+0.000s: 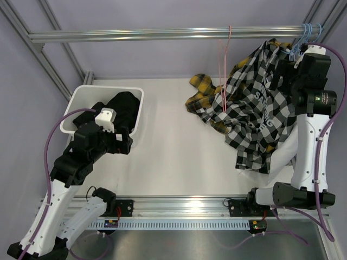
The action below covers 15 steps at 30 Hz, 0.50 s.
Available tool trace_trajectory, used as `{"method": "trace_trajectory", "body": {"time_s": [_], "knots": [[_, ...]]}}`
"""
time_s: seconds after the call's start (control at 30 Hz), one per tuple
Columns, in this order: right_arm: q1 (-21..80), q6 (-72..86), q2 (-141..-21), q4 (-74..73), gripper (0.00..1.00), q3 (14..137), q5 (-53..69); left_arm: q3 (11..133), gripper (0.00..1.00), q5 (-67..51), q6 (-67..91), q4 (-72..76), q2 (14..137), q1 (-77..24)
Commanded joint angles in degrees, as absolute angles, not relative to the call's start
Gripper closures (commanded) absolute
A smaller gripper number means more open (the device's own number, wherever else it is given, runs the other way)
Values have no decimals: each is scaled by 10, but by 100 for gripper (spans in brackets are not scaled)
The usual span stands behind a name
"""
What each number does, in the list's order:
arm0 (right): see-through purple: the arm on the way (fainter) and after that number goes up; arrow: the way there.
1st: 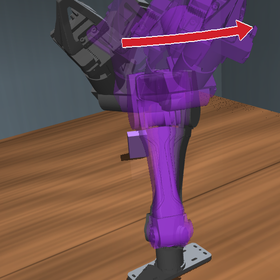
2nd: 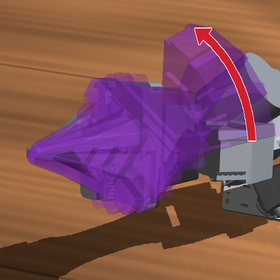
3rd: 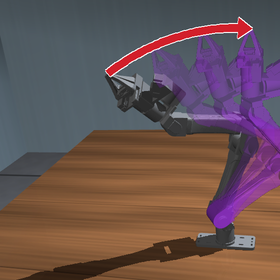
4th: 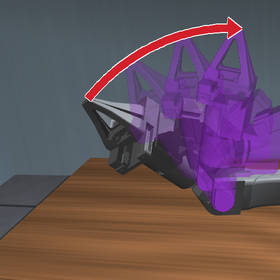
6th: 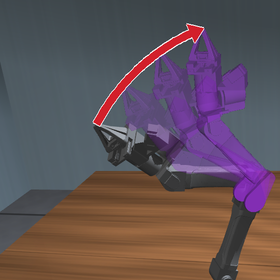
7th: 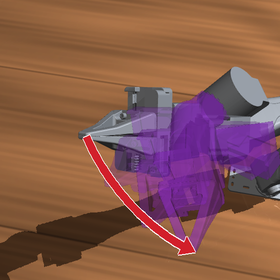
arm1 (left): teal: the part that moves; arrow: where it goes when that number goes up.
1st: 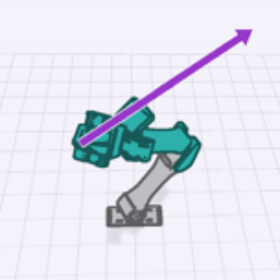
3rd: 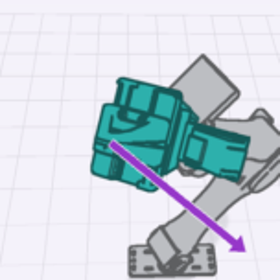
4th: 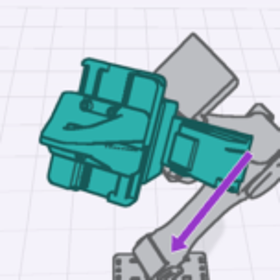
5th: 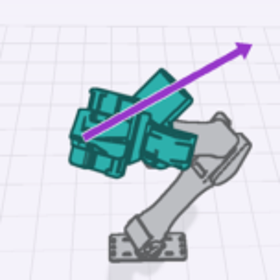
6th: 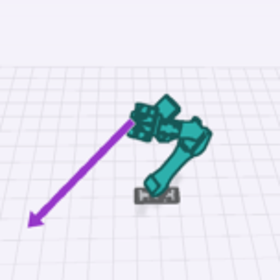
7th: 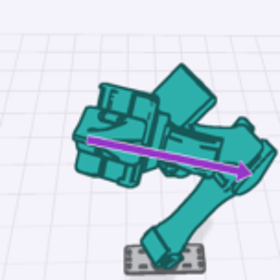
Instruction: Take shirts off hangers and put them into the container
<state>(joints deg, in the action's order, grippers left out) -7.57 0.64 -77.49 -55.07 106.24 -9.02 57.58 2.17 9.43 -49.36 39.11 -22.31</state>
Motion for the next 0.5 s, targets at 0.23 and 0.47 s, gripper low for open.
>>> {"method": "trace_trajectory", "body": {"time_s": [0.23,0.47], "knots": [[-83,-44,-810,-530,5,1053,-68,571,1,33,83,-476,386,-226],[-83,-57,-820,-526,8,1027,25,573,1,36,83,-481,383,-226]]}}
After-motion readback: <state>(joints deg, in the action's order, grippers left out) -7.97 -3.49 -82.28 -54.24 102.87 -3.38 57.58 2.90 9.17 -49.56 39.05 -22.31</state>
